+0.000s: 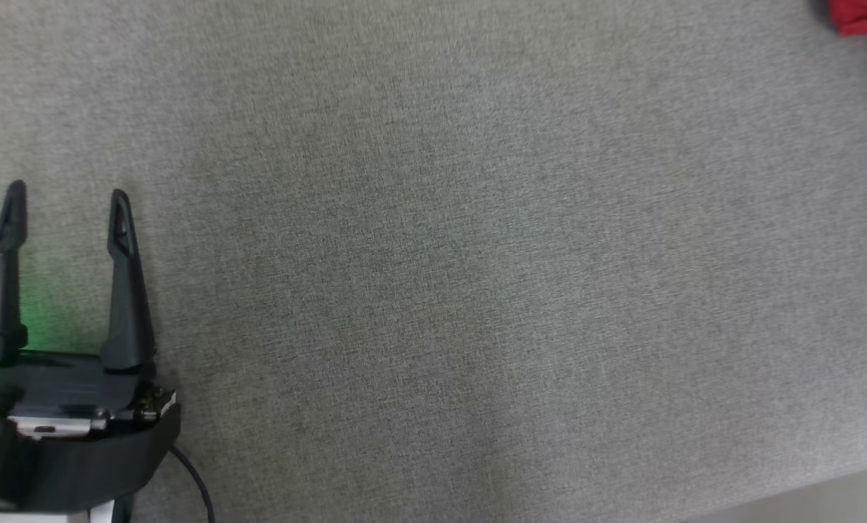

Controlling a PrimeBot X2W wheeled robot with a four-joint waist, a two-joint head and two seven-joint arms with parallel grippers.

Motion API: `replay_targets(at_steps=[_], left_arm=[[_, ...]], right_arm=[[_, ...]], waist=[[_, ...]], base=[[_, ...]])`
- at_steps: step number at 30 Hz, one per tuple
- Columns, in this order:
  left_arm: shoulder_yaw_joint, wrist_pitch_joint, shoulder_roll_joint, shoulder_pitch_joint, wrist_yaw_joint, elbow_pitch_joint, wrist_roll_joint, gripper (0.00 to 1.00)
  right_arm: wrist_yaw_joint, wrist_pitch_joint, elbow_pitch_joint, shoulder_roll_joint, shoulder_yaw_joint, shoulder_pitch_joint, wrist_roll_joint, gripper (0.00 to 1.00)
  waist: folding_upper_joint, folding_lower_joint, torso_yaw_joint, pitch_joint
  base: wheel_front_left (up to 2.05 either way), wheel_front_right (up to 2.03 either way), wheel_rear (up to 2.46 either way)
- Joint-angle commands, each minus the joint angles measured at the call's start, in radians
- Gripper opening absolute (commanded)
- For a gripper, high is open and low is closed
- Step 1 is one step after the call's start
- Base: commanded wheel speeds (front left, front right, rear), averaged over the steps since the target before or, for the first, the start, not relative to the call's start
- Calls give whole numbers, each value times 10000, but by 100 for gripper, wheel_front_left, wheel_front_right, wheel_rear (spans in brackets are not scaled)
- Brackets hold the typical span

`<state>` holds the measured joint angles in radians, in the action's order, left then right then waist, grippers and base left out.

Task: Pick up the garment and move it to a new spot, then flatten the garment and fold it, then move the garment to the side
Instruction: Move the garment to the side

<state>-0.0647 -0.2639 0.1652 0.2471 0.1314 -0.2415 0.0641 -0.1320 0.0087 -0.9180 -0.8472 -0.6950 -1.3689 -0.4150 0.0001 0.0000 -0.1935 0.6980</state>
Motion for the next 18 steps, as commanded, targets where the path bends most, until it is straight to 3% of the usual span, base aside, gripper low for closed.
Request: replay_targets(at_steps=[1,3,4,5,6,18], left_arm=[[49,-8,29,161,-18,141,22,100],[30,1,51,148,-19,130,-7,100],[8,16,50,135,-19,136,-2,100],[-4,17,45,123,-19,142,-2,100],[-25,18,29,126,-20,145,7,100],[-247,26,-170,-93,-41,533,96,100]], right_arm=[[27,-17,-20,-17,50,-165,61,0],[27,119,-156,-66,36,-257,210,0],[27,169,-237,-53,66,-295,258,7],[27,81,-244,-39,108,-370,327,32],[27,-54,-274,-80,180,-497,467,97],[27,-884,-776,676,1165,-495,1216,100]], waist=[[-1,0,4,267],[-1,0,44,341],[-1,0,58,357],[-1,0,75,368],[-1,0,94,376],[-1,0,38,-238]], base=[[0,0,0],[0,0,0],[0,0,0],[0,0,0],[0,0,0],[0,0,0]])
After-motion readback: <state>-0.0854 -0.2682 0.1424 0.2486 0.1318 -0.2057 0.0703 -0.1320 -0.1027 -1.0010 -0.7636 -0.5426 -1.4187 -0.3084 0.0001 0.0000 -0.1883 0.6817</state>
